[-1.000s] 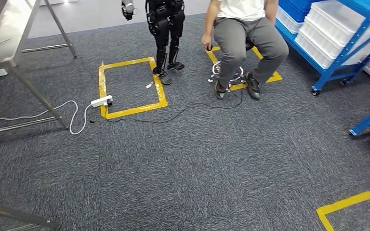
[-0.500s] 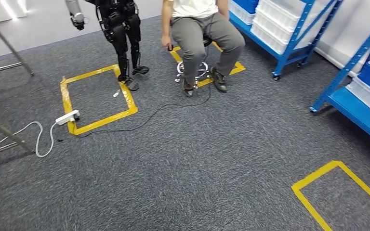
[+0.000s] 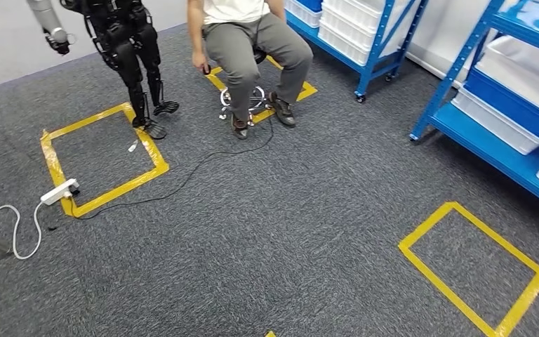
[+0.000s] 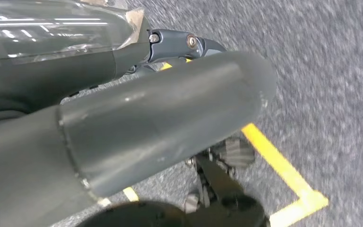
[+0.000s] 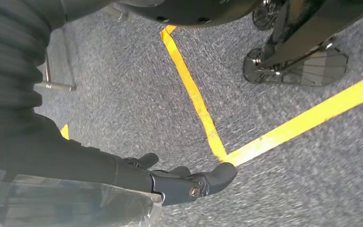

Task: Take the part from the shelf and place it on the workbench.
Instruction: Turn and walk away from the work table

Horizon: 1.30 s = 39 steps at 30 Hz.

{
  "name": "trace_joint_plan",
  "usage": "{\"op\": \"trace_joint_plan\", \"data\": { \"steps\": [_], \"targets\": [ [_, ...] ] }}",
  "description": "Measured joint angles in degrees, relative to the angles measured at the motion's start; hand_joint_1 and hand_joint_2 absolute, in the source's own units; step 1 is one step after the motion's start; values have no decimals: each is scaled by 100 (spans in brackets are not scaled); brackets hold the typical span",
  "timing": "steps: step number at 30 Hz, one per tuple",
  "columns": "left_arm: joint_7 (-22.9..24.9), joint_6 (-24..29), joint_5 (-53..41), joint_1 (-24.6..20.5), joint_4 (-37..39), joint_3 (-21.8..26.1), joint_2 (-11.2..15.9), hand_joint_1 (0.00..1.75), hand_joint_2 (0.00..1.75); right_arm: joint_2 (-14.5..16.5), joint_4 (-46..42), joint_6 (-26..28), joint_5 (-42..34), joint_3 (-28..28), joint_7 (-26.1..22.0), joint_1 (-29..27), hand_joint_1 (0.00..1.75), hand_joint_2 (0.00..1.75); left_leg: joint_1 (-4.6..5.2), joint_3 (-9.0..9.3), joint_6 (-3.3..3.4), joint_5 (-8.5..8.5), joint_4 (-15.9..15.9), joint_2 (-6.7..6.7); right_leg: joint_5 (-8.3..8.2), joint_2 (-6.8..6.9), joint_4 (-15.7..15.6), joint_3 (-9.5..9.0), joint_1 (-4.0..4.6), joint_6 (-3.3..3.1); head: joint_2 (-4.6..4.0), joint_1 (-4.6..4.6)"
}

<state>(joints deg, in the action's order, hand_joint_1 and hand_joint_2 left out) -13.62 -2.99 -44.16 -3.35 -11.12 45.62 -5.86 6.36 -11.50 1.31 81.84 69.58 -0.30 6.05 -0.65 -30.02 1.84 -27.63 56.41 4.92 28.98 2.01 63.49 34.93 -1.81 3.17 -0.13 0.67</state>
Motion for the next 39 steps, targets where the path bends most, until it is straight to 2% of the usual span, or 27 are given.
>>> {"op": "trace_joint_plan", "data": {
  "steps": [1, 3, 5, 6, 8, 9, 10, 11, 12, 13, 14, 16, 18, 19, 21, 22, 23, 25, 27, 28, 29, 30, 32, 33, 35, 37, 39],
  "targets": [
    [-13, 0, -7, 1, 1, -1, -2, 0, 0, -8, -1, -2, -9, 0, -11, 11, 0, 175, 12, 10, -40, -28, 23, 53, -71, 126, -292, -181, 7, 12, 0, 0],
    [-30, 0, -23, -5, 1, -2, 4, 0, 0, -16, -1, -14, -31, -1, -33, 40, 0, 175, 36, 44, -122, -78, 55, 164, -118, 233, -559, -335, 38, -55, 0, 13],
    [-32, 0, -32, -32, 2, -2, 3, 0, 0, -21, 0, -25, -48, -1, -36, 46, 0, 175, 16, 83, -182, -109, 55, 270, -128, 90, -556, -325, 53, -149, 0, 31],
    [-30, 0, -37, -49, 2, -1, 1, 0, 0, -23, 0, -26, -53, -1, -31, 39, 0, 175, -10, 88, -215, -157, 98, 213, -133, 26, -563, -329, 45, -183, 0, 32],
    [-25, -1, -53, -65, 2, -1, -9, 0, 0, -26, 0, -21, -61, -1, -15, 35, 0, 175, -52, -50, -262, -424, 470, -86, -157, -101, -575, -359, 23, -260, 0, 42],
    [-20, -2, -63, -61, 2, -2, -14, 0, 0, -26, 0, -17, -63, -1, -8, 39, 0, 175, -64, -208, -271, -628, 836, -284, -169, -168, -577, -350, 28, -289, 0, 47],
    [-17, -2, -71, -52, 2, -2, -19, 0, 0, -25, 0, -13, -65, -1, -2, 45, 0, 175, -64, -403, -267, -815, 1241, -397, -178, -240, -574, -345, 41, -313, 0, 49],
    [-10, -2, -77, -45, 2, -2, -21, 0, 0, -25, 0, -11, -67, -1, 0, 50, 0, 175, -64, -582, -261, -931, 1585, -455, -182, -321, -573, -342, 54, -324, 0, 50],
    [-5, -2, -78, -41, 2, -2, -22, 0, 0, -25, 0, -11, -67, -1, 2, 49, 0, 175, -63, -700, -250, -942, 1773, -481, -184, -405, -571, -344, 66, -330, 0, 49],
    [-1, -2, -78, -41, 2, -2, -23, 0, 0, -25, 0, -12, -67, -1, 3, 46, 0, 175, -63, -720, -233, -829, 1740, -500, -183, -493, -570, -354, 73, -331, 0, 49],
    [2, -2, -78, -43, 2, -2, -24, 0, 0, -25, 0, -12, -67, -1, 5, 45, 0, 175, -64, -641, -212, -622, 1498, -538, -182, -583, -570, -368, 75, -331, 0, 49],
    [2, -2, -78, -44, 2, -2, -22, 0, 0, -23, 0, -16, -67, -1, 6, 52, 0, 175, -70, -349, -163, -185, 747, -784, -178, -752, -561, -386, 87, -323, 0, 50],
    [4, -1, -79, -51, 3, -2, -19, 0, 0, -16, 1, -25, -66, -1, 6, 62, 0, 175, -67, -174, -137, -31, 284, -992, -177, -884, -549, -346, 102, -284, 0, 44],
    [4, -1, -79, -59, 3, -2, -19, 0, 0, -15, 2, -28, -63, -1, 5, 58, 0, 175, -49, -152, -118, -41, 219, -1004, -185, -946, -553, -303, 101, -246, 0, 44],
    [-4, -3, -76, -75, 4, -1, -30, 0, 0, -23, 2, -31, -51, -1, 4, 33, 0, 175, -26, -130, -45, -14, 153, -870, -202, -1008, -563, -237, 88, -165, 0, 42],
    [-9, -4, -74, -78, 4, -1, -36, 0, 0, -28, 2, -31, -45, -2, 4, 24, 0, 175, -20, -114, -1, 12, 113, -806, -185, -938, -528, -211, 86, -142, 0, 41],
    [-15, -5, -74, -71, 4, 0, -40, 0, 0, -33, 2, -31, -43, -4, 4, 24, 0, 175, -25, -100, 40, 38, 72, -733, -108, -786, -398, -151, 97, -144, 0, 33],
    [-21, -8, -71, -46, 4, 1, -37, 0, 0, -37, 2, -31, -43, -11, 4, 43, 0, 175, -11, -92, 80, 54, 44, -573, 175, -449, 132, 114, 103, -184, 0, 27],
    [-22, -9, -67, -28, 4, 2, -31, 0, 0, -39, 2, -34, -43, -20, 4, 54, 0, 175, 2, -102, 94, 51, 45, -395, 457, -314, 806, 448, 101, -188, 0, 22],
    [-22, -10, -67, -28, 4, 2, -30, 0, 0, -43, 2, -36, -45, -24, 4, 48, 0, 175, 6, -107, 95, 49, 46, -317, 505, -293, 987, 530, 97, -162, 0, 23],
    [-22, -10, -67, -32, 4, 2, -30, 0, 0, -46, 2, -38, -47, -28, 4, 38, 0, 175, 7, -110, 94, 47, 47, -242, 476, -274, 981, 509, 92, -119, 0, 20],
    [-22, -11, -67, -37, 4, 2, -32, 0, 0, -51, 2, -39, -50, -32, 4, 28, 0, 175, 7, -108, 89, 44, 47, -173, 375, -245, 761, 376, 87, -69, 0, 20],
    [-22, -15, -67, -44, 4, 2, -42, 0, 0, -64, 2, -39, -56, -38, 3, 25, 0, 175, 19, -97, 60, 28, 56, -38, 103, -51, -38, -76, 80, 0, 0, 17],
    [-22, -17, -67, -44, 4, 2, -45, 0, 0, -69, 2, -39, -59, -40, 1, 34, 0, 175, 34, -83, 31, 10, 65, 23, -4, 65, -359, -251, 94, -7, 0, 20],
    [-21, -20, -67, -49, 4, 2, -47, 0, 0, -75, 2, -39, -63, -44, -10, 44, 0, 175, 60, -48, -40, -26, 79, 139, -102, 164, -613, -364, 129, -96, 0, 32],
    [-21, -20, -67, -72, 3, 2, -48, 0, 0, -79, 2, -39, -67, -44, -21, 32, 0, 175, 36, -12, -117, -58, 93, 196, -139, 36, -618, -355, 111, -196, 0, 43],
    [-22, -20, -69, -87, 3, 2, -44, 0, 0, -75, 2, -41, -81, -44, -24, 21, 0, 175, -2, -66, -192, -222, 282, -62, -175, -83, -636, -380, 55, -281, 0, 50]
  ]
}}
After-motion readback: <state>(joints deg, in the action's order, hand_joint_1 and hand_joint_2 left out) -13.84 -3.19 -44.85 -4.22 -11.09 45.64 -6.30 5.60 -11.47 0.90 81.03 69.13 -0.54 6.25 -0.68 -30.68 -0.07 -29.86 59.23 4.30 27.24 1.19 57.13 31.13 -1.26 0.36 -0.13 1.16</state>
